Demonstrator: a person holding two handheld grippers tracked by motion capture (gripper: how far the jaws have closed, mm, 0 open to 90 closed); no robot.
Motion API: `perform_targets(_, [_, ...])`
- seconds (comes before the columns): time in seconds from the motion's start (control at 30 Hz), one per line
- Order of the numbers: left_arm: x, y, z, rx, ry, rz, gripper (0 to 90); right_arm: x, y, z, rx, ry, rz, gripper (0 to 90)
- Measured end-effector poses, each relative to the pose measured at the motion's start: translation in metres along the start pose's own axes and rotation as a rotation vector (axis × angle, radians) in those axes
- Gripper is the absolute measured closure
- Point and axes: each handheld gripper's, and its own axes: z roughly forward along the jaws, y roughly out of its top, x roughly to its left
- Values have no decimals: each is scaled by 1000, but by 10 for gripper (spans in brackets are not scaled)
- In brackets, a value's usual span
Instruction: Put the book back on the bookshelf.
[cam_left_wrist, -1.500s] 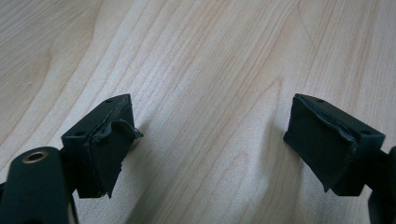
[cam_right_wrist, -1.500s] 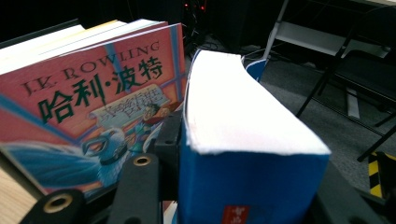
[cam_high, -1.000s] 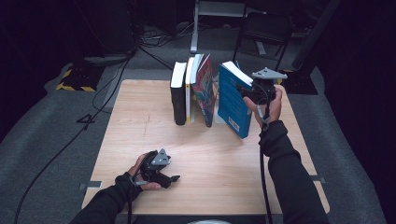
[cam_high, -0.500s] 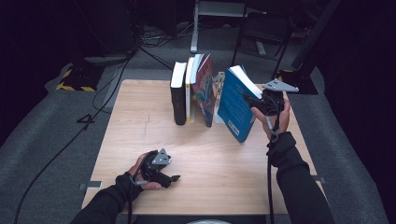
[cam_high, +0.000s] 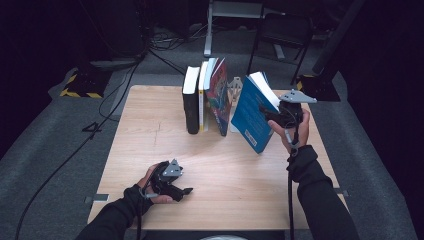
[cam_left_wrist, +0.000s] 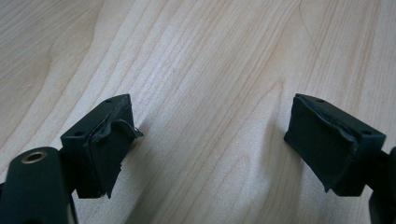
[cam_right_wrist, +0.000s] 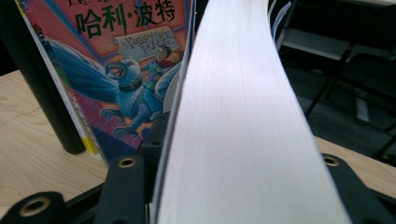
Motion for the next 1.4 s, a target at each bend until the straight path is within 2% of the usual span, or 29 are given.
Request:
perform_targets(0.03, [0, 0, 0, 1, 0, 1, 154, 0, 0, 0, -1, 1, 1, 518])
perform_targets(0.07, [0, 0, 0, 0, 0, 0, 154, -2, -1, 0, -3, 13, 3, 561])
perform_targets(0.37, [0, 0, 0, 0, 0, -1, 154, 1, 5, 7, -8, 26, 12, 590])
perform_targets(0.5, [0, 0, 0, 0, -1, 0, 154, 5, 7, 14, -23, 4, 22, 593])
perform_targets(0.77, [0, 0, 0, 0, -3, 2, 154, 13, 18, 32, -13, -49, 36, 591])
perform_targets(0.93, [0, 0, 0, 0, -3, 2, 154, 11, 19, 40, -22, -78, 64, 588])
perform_targets(1.07, [0, 0, 0, 0, -3, 3, 154, 8, 18, 41, -20, -92, 79, 576])
perform_targets(1.2, [0, 0, 0, 0, -3, 4, 154, 13, 17, 39, 0, -118, 41, 518])
perform_targets(1.3, [0, 0, 0, 0, -2, 3, 155, 14, 13, 39, 35, -107, 15, 468])
perform_targets(1.33, [0, 0, 0, 0, -2, 3, 155, 14, 10, 37, 33, -110, 14, 456])
perform_targets(1.4, [0, 0, 0, 0, -2, 3, 155, 12, 5, 32, 13, -87, 35, 427])
